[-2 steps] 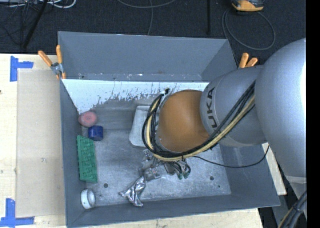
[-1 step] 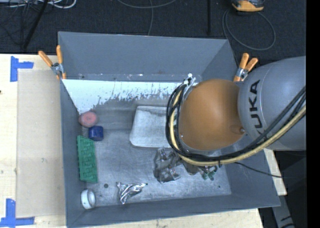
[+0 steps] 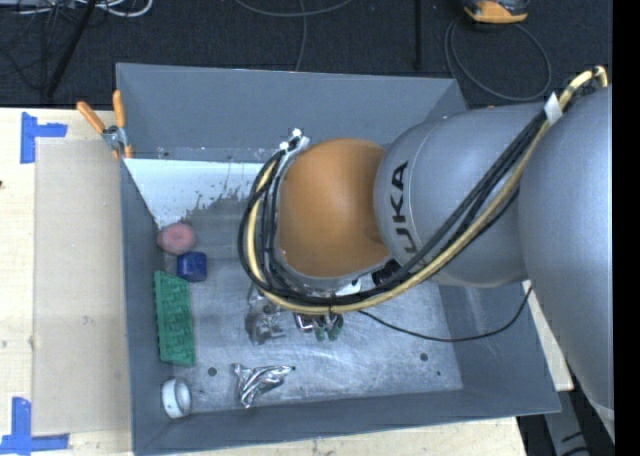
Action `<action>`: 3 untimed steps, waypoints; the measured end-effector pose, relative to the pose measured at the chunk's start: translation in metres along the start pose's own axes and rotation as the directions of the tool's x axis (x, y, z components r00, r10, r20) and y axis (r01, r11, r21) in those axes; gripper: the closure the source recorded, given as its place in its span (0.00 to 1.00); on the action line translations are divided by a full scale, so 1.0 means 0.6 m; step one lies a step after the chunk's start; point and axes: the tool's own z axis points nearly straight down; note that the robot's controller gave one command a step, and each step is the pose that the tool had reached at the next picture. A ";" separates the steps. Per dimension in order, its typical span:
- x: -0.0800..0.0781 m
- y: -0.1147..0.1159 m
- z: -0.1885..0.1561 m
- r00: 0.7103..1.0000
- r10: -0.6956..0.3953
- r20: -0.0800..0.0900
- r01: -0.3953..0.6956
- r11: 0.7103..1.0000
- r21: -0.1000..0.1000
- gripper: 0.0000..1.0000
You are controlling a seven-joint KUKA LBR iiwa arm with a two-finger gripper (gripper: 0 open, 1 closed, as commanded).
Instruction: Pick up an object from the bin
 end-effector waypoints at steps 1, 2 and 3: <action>0.000 -0.002 -0.001 1.000 0.002 0.000 -0.002 1.000 0.001 0.00; 0.059 -0.048 0.138 1.000 0.025 0.004 -0.025 1.000 0.001 0.00; 0.059 -0.047 0.134 1.000 0.026 -0.001 -0.026 1.000 0.001 1.00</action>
Offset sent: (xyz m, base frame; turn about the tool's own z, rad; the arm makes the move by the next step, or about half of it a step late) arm 0.0000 0.0000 0.0000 0.0000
